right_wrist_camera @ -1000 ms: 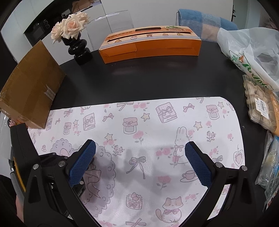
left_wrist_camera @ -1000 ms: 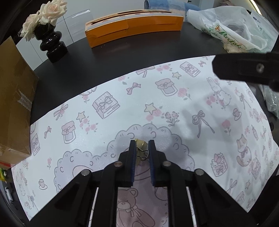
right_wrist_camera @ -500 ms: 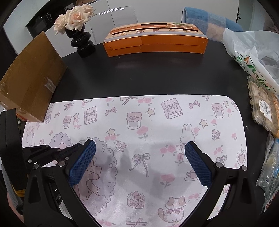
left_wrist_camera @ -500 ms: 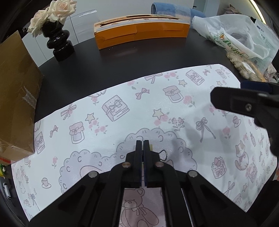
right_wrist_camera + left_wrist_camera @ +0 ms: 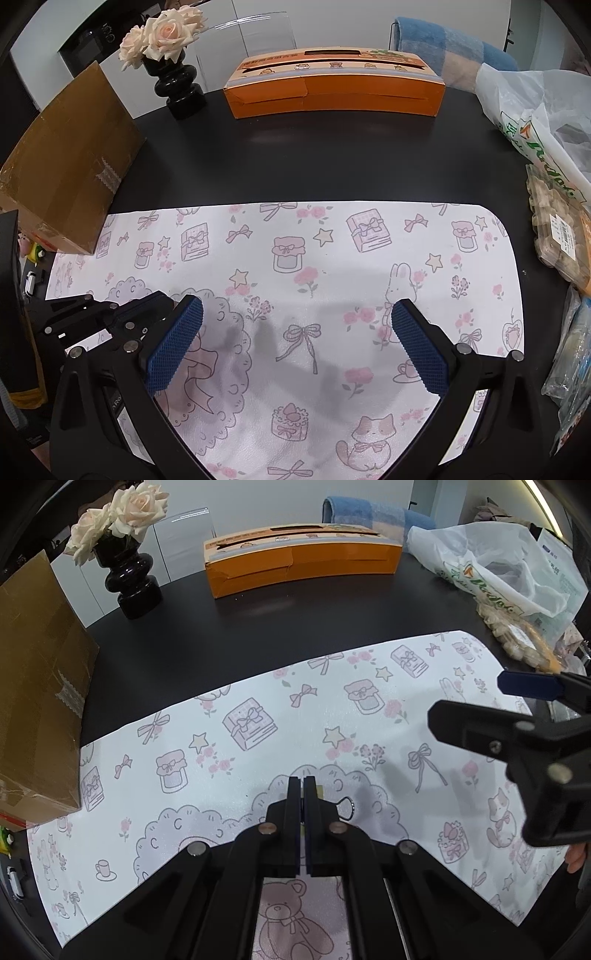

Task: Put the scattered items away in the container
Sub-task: 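Lift and carry the binder clip with the left tool over the box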

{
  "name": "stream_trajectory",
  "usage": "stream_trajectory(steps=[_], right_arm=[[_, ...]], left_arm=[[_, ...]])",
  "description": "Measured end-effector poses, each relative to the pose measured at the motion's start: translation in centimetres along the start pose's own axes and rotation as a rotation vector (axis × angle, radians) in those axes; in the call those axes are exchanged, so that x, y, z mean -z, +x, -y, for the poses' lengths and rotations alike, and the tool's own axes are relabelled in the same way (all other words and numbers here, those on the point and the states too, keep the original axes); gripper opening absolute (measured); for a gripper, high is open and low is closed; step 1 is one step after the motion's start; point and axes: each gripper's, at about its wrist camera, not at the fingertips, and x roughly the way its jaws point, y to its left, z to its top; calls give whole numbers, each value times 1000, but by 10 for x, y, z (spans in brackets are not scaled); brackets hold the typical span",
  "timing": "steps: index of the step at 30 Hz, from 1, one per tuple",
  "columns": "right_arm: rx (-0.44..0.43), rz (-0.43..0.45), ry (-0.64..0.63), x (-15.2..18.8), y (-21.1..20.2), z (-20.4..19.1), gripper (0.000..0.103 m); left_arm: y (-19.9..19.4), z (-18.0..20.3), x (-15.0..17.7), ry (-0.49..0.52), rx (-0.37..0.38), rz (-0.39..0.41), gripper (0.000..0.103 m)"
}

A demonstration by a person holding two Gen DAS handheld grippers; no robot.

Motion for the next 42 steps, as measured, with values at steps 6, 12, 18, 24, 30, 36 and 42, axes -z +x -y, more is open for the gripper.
stream_trajectory(steps=[6, 12, 18, 24, 30, 36, 42], right_arm=[[-4, 16, -54, 2, -8, -18, 103], [-9, 37, -96, 4, -22, -43, 103], [-12, 41, -132, 0, -34, -73, 103], [-34, 38, -170, -8, -47, -112, 103], [-38, 66, -246, -28, -76, -159, 103], [-30, 104, -334, -57, -104, -214, 103], [-55, 137, -387, -86, -120, -270, 103]], left_arm=[[-15, -9, -2, -23, 9, 26, 1], [-36, -27, 1, -61, 22, 53, 1], [-67, -60, 3, -104, 16, 90, 1], [-111, -103, -1, -152, 16, 148, 1], [-157, -139, -9, -189, 15, 218, 1], [-196, -181, -14, -244, 8, 277, 1], [-229, -231, -14, -295, -18, 323, 1]])
